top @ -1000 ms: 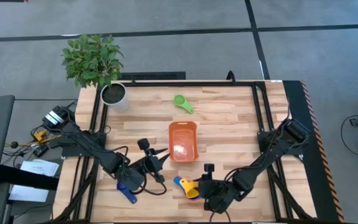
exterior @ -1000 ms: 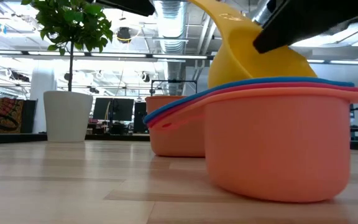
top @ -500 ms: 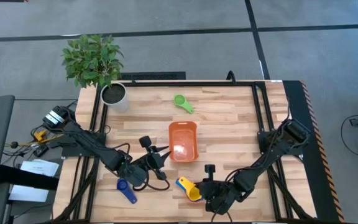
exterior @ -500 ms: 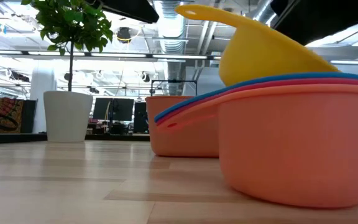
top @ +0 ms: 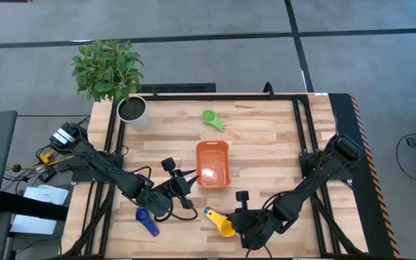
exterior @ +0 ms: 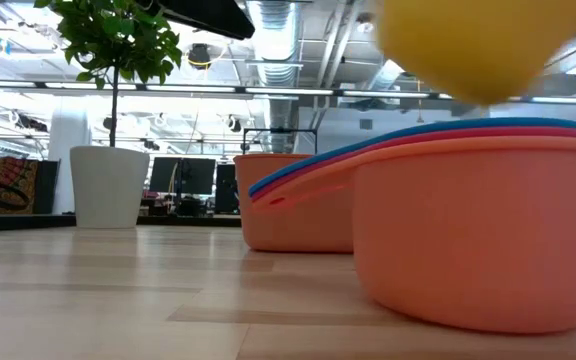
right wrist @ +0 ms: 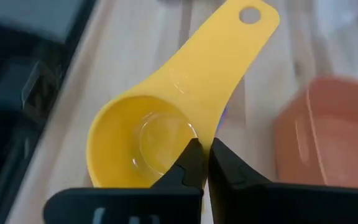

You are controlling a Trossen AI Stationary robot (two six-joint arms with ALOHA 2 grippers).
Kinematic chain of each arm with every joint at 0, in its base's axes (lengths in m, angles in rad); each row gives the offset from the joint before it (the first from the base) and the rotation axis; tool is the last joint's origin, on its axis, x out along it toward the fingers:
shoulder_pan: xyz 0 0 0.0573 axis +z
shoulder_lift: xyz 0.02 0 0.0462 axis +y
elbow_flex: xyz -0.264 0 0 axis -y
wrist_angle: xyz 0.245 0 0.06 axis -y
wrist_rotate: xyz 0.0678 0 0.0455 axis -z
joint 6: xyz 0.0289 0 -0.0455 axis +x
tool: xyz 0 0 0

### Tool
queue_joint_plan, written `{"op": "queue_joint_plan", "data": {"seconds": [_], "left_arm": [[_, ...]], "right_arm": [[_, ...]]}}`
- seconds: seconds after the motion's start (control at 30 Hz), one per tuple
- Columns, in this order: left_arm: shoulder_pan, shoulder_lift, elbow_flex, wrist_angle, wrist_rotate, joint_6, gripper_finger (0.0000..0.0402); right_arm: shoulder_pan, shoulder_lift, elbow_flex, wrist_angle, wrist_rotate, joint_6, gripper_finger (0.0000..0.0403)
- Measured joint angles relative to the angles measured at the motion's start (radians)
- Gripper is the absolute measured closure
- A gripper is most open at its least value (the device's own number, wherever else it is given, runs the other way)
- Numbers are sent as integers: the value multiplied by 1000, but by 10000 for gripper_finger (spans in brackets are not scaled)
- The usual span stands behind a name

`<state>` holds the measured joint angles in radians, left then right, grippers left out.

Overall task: Nest measuring cups in basket
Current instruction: Stack the yellow measuring cup on top of the blue measuring cup

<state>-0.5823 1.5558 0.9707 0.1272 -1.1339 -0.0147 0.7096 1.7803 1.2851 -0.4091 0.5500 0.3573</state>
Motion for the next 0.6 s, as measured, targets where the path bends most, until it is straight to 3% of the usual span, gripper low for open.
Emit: {"op": "queue_joint_plan", "data": {"seconds": [0.27,0.6], "left_arm": [[0,0,0,-44,2,-51,308],[0,0,0,-137,3,-127,308]], "right_arm": [[-80,-9,6,-39,-330,73,380],[-156,-9,6,-51,-467,81,380]]}}
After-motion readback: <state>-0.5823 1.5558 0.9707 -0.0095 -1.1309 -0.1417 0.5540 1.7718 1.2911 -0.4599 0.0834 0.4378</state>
